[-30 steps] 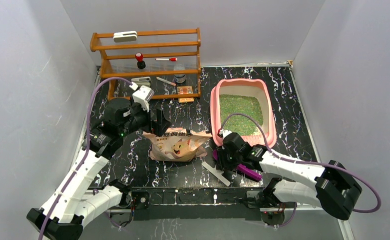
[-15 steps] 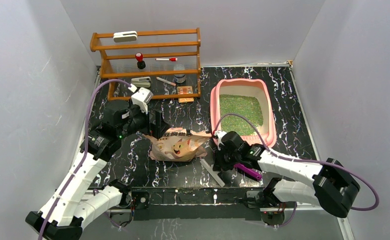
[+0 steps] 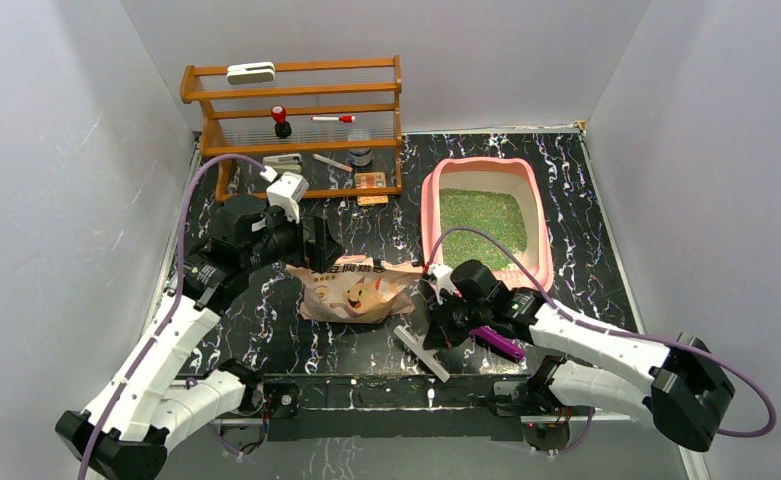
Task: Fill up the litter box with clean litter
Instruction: Pick up the clamp at the center of the board, then clamp the cat litter bag at the center of the board.
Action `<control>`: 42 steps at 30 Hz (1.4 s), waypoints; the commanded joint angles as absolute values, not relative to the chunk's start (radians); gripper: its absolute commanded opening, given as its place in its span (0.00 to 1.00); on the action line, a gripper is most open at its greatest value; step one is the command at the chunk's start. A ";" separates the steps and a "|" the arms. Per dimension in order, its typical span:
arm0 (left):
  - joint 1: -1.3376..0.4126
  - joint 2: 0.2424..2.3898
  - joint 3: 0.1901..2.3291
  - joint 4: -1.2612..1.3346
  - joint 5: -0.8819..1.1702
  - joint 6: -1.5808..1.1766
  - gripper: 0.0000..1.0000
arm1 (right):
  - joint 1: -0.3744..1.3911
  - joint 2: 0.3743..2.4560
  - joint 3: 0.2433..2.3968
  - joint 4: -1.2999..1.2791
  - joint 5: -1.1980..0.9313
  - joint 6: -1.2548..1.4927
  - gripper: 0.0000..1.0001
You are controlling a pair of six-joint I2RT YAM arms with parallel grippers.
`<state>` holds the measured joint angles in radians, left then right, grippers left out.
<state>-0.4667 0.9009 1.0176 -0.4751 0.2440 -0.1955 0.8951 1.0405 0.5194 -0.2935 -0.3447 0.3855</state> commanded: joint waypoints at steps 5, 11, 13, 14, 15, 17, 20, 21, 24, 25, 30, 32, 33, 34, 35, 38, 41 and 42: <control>-0.465 0.952 1.107 -0.445 0.251 -0.354 0.98 | 0.893 0.917 0.674 -0.281 -0.427 0.346 0.00; -0.465 0.975 1.137 -0.434 0.181 -0.514 0.98 | 0.892 0.857 0.765 -0.231 -0.296 0.339 0.00; -0.465 0.979 1.144 -0.425 0.177 -0.557 0.98 | 0.893 0.840 0.785 -0.198 -0.198 0.334 0.00; -0.465 0.979 1.143 -0.416 0.178 -0.576 0.98 | 0.893 0.834 0.790 -0.178 -0.113 0.340 0.00; -0.465 0.979 1.143 -0.401 0.179 -0.604 0.98 | 0.893 0.832 0.798 -0.156 -0.065 0.335 0.00; -0.465 1.003 1.154 -0.373 0.204 -0.665 0.97 | 0.893 0.845 0.813 -0.084 0.035 0.311 0.00; -0.496 1.068 1.187 -0.363 0.199 -0.721 0.91 | 0.893 0.920 0.881 -0.053 0.153 0.287 0.00; -0.513 1.081 1.187 -0.363 0.165 -0.724 0.91 | 0.894 0.936 0.897 -0.047 0.163 0.278 0.00; -0.653 1.144 1.183 -0.315 0.032 -0.757 0.86 | 0.893 1.013 0.967 -0.027 0.096 0.228 0.00; -0.686 1.142 1.172 -0.279 -0.015 -0.762 0.86 | 0.894 1.032 0.993 -0.030 0.068 0.228 0.00; -0.735 1.156 1.149 -0.173 -0.056 -0.775 0.79 | 0.894 1.059 0.995 0.037 0.051 0.236 0.00; -0.735 1.150 1.139 -0.165 -0.077 -0.774 0.74 | 0.893 1.060 0.994 0.052 0.044 0.238 0.00; -0.734 1.148 1.134 -0.160 -0.084 -0.774 0.72 | 0.893 1.060 0.993 0.056 0.038 0.240 0.00; -0.735 1.147 1.134 -0.156 -0.089 -0.774 0.68 | 0.893 1.059 0.993 0.059 0.032 0.242 0.00; -0.734 1.150 1.135 -0.150 -0.090 -0.776 0.64 | 0.893 1.061 0.990 0.062 0.024 0.243 0.00; -0.735 1.161 1.136 -0.143 -0.080 -0.775 0.61 | 0.893 1.058 0.978 0.072 0.014 0.254 0.00; -0.735 1.161 1.129 -0.147 -0.079 -0.776 0.61 | 0.894 1.051 0.964 0.096 0.009 0.270 0.00; -0.735 1.159 1.126 -0.145 -0.080 -0.775 0.61 | 0.894 1.049 0.963 0.102 0.010 0.275 0.00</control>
